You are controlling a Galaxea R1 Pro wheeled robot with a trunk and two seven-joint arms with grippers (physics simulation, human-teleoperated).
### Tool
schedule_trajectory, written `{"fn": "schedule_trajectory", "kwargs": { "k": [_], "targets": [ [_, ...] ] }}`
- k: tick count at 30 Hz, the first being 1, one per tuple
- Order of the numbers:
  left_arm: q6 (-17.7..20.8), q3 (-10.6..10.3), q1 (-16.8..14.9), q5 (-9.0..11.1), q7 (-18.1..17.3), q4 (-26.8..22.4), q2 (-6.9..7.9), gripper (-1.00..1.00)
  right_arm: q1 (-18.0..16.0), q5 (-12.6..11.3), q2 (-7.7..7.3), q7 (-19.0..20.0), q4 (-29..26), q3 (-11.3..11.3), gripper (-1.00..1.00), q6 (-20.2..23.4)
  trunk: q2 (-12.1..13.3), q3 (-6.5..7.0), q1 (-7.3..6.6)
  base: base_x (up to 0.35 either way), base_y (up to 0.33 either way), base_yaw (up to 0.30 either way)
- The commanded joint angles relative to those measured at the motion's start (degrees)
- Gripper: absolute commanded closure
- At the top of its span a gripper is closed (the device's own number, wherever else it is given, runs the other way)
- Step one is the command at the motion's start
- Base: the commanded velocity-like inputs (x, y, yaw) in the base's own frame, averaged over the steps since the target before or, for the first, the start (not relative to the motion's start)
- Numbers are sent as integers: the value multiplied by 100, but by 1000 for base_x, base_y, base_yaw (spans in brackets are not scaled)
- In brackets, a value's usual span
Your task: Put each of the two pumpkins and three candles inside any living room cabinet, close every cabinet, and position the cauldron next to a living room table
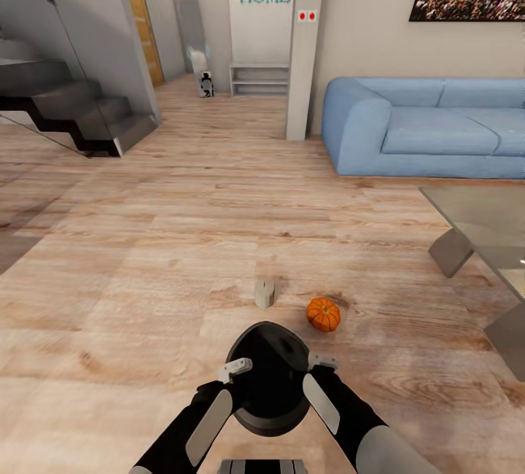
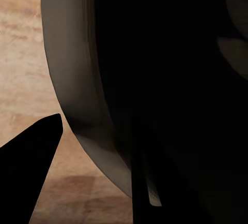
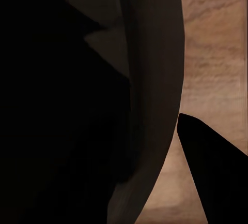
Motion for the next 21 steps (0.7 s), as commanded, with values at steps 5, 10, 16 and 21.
{"fn": "schedule_trajectory", "kwargs": {
  "k": [5, 10, 16, 21],
  "targets": [
    [56, 8, 1, -146, 43, 3, 75, 100, -3, 9, -3, 4, -4, 3, 100, 0, 4, 67, -8, 0, 0, 0],
    [56, 8, 1, -144, 43, 0, 80, 100, -3, 9, 5, 4, -2, 3, 100, 1, 11, 178, -21, 0, 0, 0],
    [56, 8, 1, -143, 43, 3, 81, 100, -3, 6, 5, 4, -12, 3, 100, -1, 19, 311, -36, 0, 0, 0],
    [56, 8, 1, -143, 43, 0, 81, 100, -3, 4, 5, 4, -24, -6, 100, -1, 24, 400, -47, 0, 0, 0]
  ]
}}
